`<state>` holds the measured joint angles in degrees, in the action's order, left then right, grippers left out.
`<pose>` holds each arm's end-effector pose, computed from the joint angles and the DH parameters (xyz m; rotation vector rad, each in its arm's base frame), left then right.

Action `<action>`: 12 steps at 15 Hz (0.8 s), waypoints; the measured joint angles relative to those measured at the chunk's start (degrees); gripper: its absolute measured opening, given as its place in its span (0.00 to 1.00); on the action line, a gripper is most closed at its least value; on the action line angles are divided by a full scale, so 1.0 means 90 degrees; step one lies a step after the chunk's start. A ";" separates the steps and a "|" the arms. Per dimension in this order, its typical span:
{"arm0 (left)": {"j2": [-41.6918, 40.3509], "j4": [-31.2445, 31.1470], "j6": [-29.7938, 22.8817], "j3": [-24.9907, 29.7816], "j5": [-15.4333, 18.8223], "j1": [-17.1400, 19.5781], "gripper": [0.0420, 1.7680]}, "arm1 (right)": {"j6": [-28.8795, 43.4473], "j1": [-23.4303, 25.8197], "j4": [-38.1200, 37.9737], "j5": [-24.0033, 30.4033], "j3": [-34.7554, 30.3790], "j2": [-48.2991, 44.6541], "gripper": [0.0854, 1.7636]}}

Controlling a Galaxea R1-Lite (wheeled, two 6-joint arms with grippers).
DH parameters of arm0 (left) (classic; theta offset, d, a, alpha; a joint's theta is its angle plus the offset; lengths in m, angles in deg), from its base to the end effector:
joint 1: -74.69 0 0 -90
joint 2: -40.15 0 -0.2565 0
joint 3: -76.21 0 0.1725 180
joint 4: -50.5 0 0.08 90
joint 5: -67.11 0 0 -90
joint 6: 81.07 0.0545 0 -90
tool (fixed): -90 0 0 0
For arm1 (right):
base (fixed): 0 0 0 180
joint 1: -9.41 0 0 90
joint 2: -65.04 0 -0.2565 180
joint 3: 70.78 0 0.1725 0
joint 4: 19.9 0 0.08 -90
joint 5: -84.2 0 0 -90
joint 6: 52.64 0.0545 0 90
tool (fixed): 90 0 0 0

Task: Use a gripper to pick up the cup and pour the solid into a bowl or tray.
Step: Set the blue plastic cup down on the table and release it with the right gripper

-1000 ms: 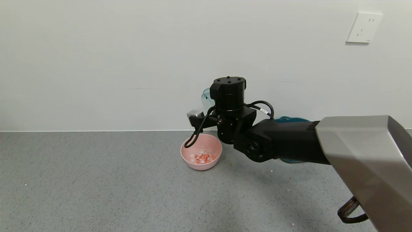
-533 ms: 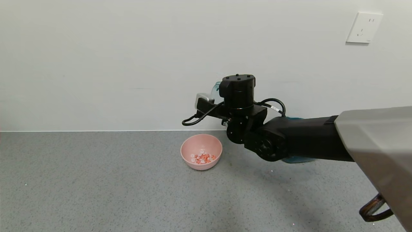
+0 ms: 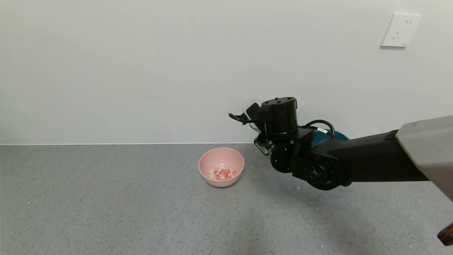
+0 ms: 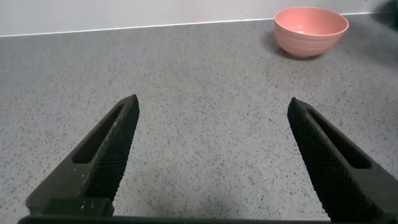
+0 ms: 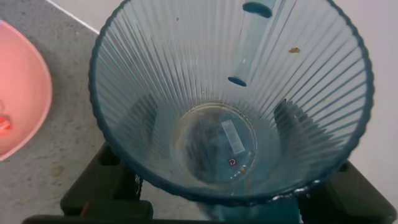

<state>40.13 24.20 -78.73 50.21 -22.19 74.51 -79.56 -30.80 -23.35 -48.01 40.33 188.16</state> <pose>0.0330 -0.0008 0.0749 0.0408 0.0046 -0.0155 0.3481 0.2463 0.1468 -0.6459 0.2089 0.0137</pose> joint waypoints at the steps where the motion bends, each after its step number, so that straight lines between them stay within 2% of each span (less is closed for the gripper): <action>1: 0.0000 0.0003 0.0003 0.0003 0.0000 0.0000 0.97 | 0.0412 -0.0026 0.0018 0.0011 -0.0275 -0.0092 0.75; 7: 0.0000 0.0000 0.0003 0.0005 0.0000 0.0000 0.97 | 0.2731 -0.0179 0.0095 0.0156 -0.1825 -0.0401 0.75; 9: 0.0000 0.0003 0.0003 0.0005 0.0000 0.0000 0.97 | 0.3155 -0.0247 0.0370 0.0363 -0.2177 -0.0423 0.75; 12: 0.0000 0.0000 0.0003 0.0005 0.0000 0.0000 0.97 | 0.3263 -0.0271 0.0982 0.0610 -0.2548 -0.0423 0.75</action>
<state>40.13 24.20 -78.71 50.26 -22.19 74.51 -50.19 -33.24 -14.51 -42.53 17.39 184.36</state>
